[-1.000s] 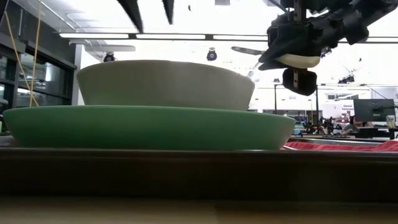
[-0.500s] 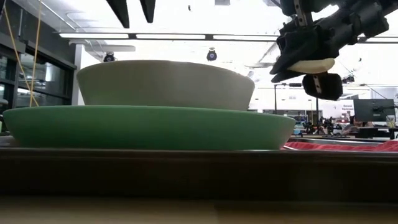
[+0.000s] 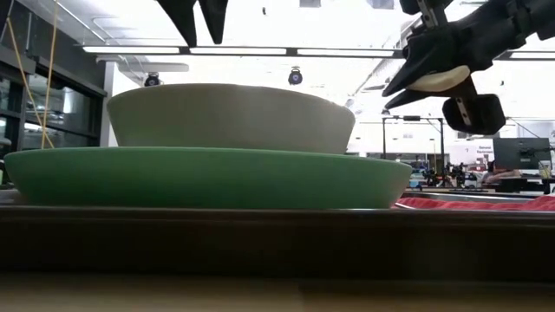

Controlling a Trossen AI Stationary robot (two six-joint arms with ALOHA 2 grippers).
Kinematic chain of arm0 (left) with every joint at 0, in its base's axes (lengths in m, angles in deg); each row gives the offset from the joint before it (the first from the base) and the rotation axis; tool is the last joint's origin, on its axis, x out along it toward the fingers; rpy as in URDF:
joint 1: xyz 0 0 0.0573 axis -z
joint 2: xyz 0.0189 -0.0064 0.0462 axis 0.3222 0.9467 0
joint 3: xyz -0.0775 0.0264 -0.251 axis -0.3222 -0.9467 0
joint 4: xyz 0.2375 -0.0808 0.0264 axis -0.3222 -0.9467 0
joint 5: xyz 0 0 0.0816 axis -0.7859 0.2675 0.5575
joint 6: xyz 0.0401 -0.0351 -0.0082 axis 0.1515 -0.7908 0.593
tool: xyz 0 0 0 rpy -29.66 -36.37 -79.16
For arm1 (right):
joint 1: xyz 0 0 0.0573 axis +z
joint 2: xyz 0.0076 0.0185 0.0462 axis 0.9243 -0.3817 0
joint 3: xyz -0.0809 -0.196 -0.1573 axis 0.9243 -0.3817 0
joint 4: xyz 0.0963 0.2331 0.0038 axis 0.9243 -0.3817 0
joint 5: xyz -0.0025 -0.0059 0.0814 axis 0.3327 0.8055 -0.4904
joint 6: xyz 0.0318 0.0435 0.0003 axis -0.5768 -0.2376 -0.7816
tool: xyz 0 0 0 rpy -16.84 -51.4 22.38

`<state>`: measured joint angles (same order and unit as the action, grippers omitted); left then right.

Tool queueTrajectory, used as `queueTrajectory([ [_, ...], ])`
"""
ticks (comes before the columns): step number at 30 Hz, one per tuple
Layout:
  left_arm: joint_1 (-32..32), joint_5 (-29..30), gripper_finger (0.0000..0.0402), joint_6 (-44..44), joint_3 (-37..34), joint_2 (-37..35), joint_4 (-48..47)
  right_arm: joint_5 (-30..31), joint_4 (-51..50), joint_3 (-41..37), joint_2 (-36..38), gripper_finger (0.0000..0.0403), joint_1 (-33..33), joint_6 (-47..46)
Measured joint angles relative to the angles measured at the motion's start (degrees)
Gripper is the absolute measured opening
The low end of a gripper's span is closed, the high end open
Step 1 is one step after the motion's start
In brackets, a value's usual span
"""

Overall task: Set up tray
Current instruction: Put the yellow table knife on the red table napkin to the right of the blue fork

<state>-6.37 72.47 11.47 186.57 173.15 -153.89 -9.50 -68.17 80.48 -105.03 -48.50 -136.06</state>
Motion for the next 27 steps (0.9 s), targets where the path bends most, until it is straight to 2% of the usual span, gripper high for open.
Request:
queueTrajectory([
  [5,-1.0,0.5,0.0282,3.3,0.0,0.0,0.0,2.1,0.0,0.0,0.0,0.0013,1.1,-1.5],
  [18,-0.8,5.4,0.0282,12.8,0.0,0.0,0.0,1.9,2.6,0.0,0.0,0.0013,1.8,-3.2],
  [23,-0.8,7.6,0.0282,14.6,-0.1,-1.3,0.0,3.2,2.5,0.0,-0.3,0.0015,3.0,-3.9],
  [27,-0.8,8.4,0.0282,15.6,-2.7,-4.2,0.1,3.5,2.8,0.0,-1.0,0.0013,3.4,-4.2],
])
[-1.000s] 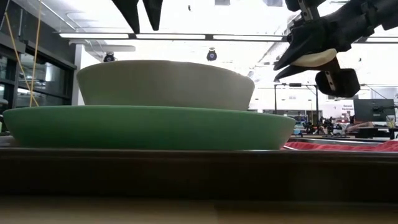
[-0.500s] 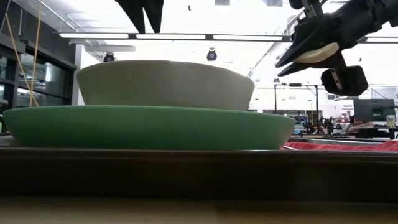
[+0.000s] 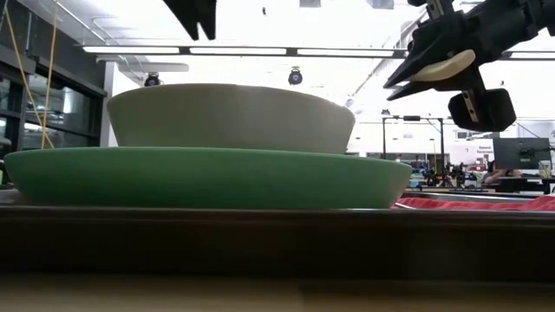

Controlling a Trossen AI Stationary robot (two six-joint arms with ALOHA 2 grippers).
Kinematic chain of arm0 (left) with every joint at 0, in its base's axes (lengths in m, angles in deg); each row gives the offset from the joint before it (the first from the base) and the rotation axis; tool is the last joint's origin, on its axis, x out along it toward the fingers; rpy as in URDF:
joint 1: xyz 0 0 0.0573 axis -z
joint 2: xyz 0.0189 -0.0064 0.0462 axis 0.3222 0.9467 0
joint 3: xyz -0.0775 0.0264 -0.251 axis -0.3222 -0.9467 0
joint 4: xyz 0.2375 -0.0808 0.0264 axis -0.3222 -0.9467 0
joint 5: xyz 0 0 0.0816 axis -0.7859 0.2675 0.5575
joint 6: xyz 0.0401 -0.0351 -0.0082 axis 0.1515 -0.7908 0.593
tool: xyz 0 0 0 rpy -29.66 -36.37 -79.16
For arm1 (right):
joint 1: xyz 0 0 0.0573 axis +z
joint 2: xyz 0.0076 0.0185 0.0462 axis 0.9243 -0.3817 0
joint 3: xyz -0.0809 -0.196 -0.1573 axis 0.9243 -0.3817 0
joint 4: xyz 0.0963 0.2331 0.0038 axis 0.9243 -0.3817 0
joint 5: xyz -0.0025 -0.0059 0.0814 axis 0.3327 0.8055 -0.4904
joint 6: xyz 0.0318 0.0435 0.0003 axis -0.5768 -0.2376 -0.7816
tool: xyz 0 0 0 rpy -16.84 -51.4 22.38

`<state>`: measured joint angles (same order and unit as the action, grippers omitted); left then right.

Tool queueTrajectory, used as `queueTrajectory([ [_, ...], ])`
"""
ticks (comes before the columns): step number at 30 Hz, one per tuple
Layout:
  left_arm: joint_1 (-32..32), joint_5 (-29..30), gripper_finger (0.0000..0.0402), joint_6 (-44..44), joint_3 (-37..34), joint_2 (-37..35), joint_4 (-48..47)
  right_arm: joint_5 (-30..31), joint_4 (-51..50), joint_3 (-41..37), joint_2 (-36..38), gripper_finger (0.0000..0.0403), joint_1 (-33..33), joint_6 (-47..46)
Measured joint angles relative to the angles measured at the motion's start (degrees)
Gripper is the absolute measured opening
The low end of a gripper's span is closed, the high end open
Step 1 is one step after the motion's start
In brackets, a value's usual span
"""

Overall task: Set up tray
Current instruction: Put the yellow table knife on the red table napkin to the right of the blue fork

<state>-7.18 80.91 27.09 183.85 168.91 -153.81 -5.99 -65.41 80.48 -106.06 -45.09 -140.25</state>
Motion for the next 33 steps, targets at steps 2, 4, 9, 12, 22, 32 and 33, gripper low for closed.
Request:
queueTrajectory([
  [2,0.0,-0.1,0.0282,-1.0,-2.9,-2.0,-0.3,-0.1,1.2,0.0,-1.1,0.0013,0.2,-0.2],
  [4,0.0,-0.1,0.0282,-3.0,-5.8,-4.0,0.1,-0.5,2.6,0.0,-2.1,0.0013,0.3,-0.6],
  [9,0.5,-0.9,0.0282,-6.5,-12.8,-9.8,0.0,-2.8,4.7,0.0,-5.1,0.0017,0.2,-2.3],
  [12,0.5,-1.1,0.0282,-7.0,-16.4,-12.5,0.6,-3.2,7.0,0.0,-6.8,0.0013,0.3,-2.6],
  [22,0.5,-1.1,0.0282,-3.7,-28.1,-19.8,8.2,-5.3,11.7,0.0,-12.4,0.0016,0.3,-6.0],
  [32,0.5,-1.4,0.0282,0.5,-39.4,-28.1,18.6,-5.9,10.1,0.0,-13.1,0.0022,0.9,-6.3],
  [33,0.5,-1.4,0.0282,0.5,-40.7,-29.2,19.1,-5.8,9.9,0.0,-13.1,0.002,1.1,-6.3],
])
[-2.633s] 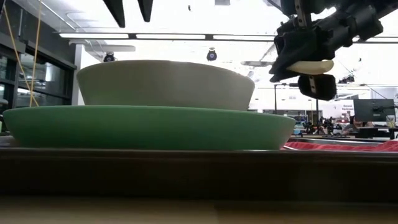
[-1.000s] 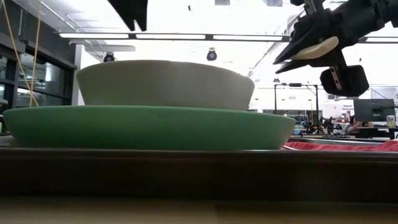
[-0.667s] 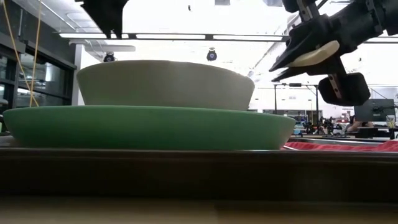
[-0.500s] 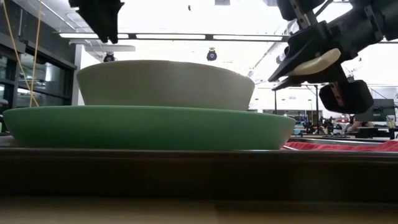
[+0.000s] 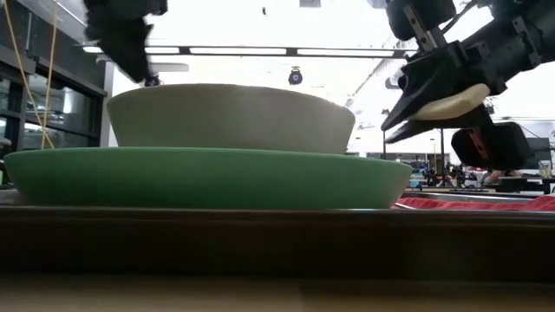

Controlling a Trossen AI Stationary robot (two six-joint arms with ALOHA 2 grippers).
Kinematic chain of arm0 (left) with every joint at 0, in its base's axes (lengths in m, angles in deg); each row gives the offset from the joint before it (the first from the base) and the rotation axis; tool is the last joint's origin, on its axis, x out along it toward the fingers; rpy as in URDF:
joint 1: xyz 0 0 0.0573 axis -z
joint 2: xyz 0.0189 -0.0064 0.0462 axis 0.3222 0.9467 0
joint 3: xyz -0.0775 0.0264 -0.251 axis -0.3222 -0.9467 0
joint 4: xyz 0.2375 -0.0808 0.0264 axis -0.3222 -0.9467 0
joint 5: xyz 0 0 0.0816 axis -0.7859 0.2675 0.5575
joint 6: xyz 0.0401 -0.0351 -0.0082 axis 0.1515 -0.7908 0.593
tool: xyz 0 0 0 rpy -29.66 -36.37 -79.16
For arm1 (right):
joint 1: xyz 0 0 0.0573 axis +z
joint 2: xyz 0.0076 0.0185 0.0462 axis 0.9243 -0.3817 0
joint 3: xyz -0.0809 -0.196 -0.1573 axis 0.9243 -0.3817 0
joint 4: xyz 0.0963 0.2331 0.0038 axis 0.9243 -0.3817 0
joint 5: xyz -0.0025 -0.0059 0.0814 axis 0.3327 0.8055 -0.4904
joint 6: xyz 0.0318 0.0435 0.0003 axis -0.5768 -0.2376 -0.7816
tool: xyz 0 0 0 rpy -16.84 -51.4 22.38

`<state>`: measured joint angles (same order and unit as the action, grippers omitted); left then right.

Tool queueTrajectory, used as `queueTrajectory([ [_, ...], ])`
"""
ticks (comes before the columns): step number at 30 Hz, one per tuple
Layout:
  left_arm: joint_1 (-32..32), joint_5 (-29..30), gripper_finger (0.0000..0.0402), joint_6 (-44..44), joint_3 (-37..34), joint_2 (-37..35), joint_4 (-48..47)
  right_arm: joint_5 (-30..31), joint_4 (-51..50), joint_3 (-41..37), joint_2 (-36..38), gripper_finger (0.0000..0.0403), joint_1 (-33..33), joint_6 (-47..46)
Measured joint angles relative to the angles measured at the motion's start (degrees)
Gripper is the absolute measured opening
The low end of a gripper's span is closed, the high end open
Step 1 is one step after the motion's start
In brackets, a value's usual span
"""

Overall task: Set up tray
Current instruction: Put the yellow table knife on the red table napkin to the right of the blue fork

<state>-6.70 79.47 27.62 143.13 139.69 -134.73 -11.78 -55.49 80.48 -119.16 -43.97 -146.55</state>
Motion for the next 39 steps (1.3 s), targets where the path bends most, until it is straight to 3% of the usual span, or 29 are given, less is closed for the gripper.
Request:
queueTrajectory([
  [8,0.0,-1.5,0.0282,0.2,-7.5,-5.6,6.2,0.7,-1.6,0.0,-0.8,0.0019,1.8,-1.9],
  [14,0.0,-2.3,0.0282,0.3,-10.4,-7.7,5.7,0.0,-2.2,0.0,-2.2,0.0015,2.5,-3.7],
  [24,0.0,-2.7,0.0282,0.4,-11.8,-9.6,5.1,-1.5,-3.7,0.0,-3.4,0.0034,2.8,-6.2],
  [29,0.0,-2.6,0.0282,0.4,-11.7,-10.4,5.2,-1.2,-4.2,0.0,-3.4,0.0013,2.8,-6.3],
  [39,0.0,-3.0,0.0282,1.5,-11.7,-10.4,4.2,-2.6,-6.7,0.0,-3.4,0.0016,2.8,-8.7],
])
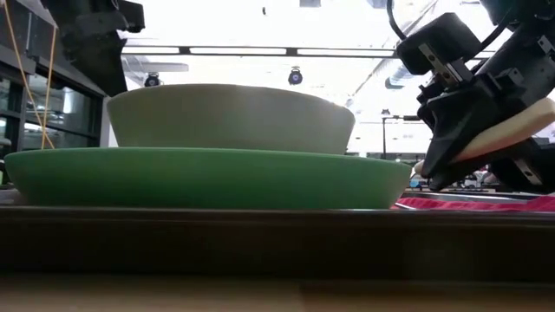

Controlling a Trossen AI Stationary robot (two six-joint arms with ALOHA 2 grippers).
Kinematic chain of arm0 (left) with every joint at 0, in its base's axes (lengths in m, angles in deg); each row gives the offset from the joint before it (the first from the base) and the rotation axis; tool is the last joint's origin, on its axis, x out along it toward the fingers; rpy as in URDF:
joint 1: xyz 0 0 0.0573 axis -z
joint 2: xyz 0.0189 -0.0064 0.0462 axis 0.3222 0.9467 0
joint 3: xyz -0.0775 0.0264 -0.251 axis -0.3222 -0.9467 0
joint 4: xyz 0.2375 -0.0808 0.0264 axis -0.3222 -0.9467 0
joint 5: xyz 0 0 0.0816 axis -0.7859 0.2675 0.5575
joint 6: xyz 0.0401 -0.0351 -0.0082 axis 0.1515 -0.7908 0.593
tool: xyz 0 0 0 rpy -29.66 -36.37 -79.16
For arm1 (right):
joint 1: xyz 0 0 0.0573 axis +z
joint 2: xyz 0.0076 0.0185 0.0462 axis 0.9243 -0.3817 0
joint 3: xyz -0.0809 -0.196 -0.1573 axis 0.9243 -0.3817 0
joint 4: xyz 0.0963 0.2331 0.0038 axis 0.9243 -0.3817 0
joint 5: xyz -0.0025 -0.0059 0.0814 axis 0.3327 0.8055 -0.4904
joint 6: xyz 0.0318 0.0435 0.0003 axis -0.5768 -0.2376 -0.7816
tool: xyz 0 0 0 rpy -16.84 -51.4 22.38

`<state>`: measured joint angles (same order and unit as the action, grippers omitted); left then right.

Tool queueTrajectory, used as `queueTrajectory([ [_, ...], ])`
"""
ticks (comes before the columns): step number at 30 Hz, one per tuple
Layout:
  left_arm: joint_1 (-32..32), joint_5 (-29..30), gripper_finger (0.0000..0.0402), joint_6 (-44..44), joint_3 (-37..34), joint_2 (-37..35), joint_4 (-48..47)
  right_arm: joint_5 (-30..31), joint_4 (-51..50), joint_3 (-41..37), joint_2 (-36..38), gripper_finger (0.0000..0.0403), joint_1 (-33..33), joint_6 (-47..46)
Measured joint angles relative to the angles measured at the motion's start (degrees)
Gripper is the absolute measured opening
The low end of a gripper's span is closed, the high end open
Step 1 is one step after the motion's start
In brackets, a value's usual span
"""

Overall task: Set up tray
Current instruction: Put the yellow table knife on the red table napkin to the right of the blue fork

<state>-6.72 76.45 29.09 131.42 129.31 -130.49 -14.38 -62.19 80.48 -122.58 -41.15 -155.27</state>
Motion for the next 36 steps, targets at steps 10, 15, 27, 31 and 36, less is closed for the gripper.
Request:
queueTrajectory([
  [10,0.0,-0.1,0.0282,0.0,0.0,0.0,-1.2,0.4,-1.7,0.0,3.7,0.0018,0.0,0.9],
  [15,0.0,-0.3,0.0282,0.1,0.0,0.0,-1.3,2.7,-9.1,0.0,9.0,0.0013,0.0,1.9],
  [27,0.0,-2.1,0.0282,-0.2,0.0,0.0,-0.6,4.2,-20.0,0.0,15.1,0.0013,-0.2,1.1],
  [31,0.0,-2.8,0.0282,-2.3,0.0,0.0,-0.7,3.2,-23.5,0.0,15.2,0.002,-0.2,-0.1],
  [36,-0.1,-2.8,0.0282,-3.4,0.0,0.0,-0.5,3.3,-21.3,0.0,15.1,0.0013,-0.1,-1.0],
])
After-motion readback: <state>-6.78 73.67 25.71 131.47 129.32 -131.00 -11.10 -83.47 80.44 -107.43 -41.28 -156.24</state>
